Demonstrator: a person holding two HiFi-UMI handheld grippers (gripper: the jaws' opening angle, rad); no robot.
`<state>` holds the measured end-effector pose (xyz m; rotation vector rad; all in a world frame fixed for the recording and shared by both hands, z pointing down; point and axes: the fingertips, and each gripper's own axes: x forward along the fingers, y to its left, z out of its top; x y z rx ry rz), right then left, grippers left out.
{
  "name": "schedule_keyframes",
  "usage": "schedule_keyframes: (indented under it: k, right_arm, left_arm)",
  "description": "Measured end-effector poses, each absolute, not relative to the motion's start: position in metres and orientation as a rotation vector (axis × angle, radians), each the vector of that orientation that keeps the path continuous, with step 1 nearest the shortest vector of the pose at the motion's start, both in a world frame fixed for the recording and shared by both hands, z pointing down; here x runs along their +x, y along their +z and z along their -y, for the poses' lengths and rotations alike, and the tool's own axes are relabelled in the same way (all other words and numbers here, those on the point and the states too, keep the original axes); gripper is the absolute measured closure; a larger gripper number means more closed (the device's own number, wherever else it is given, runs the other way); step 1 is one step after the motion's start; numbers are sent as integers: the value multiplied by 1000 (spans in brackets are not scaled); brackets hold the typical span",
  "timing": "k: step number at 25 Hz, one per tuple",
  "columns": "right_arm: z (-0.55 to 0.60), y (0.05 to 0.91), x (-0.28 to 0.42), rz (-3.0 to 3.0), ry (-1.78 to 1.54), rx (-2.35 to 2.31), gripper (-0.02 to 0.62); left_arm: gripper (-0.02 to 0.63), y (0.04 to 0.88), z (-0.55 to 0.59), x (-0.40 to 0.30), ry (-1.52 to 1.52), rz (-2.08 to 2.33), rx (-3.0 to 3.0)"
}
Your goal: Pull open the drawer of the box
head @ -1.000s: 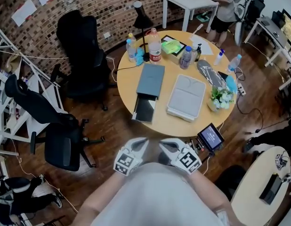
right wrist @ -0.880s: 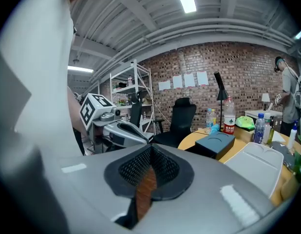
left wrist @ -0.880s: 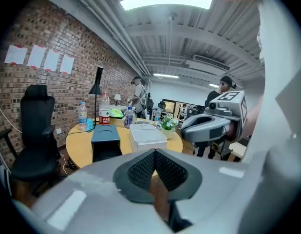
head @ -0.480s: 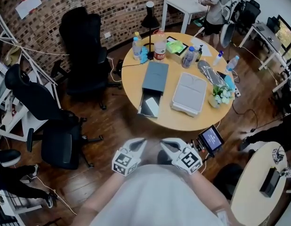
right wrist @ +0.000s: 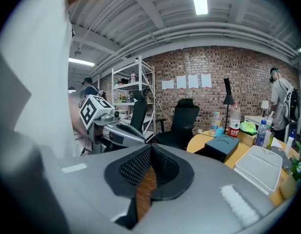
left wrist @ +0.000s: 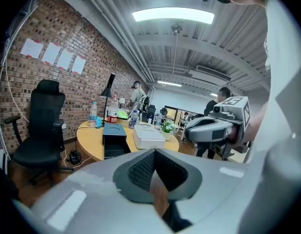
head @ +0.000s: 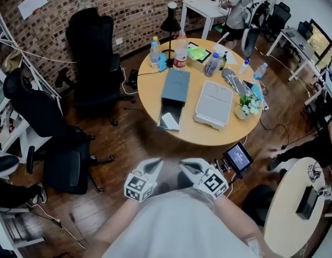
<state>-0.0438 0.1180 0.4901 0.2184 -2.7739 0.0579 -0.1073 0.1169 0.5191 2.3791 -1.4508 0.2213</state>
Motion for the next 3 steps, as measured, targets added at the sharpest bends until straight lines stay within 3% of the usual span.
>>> schedule_keyframes:
  k: [3]
  right_arm:
    - [-124, 489, -47, 2795, 56, 224, 592]
  left_arm:
    - [601, 524, -123, -109, 219, 1451, 2374]
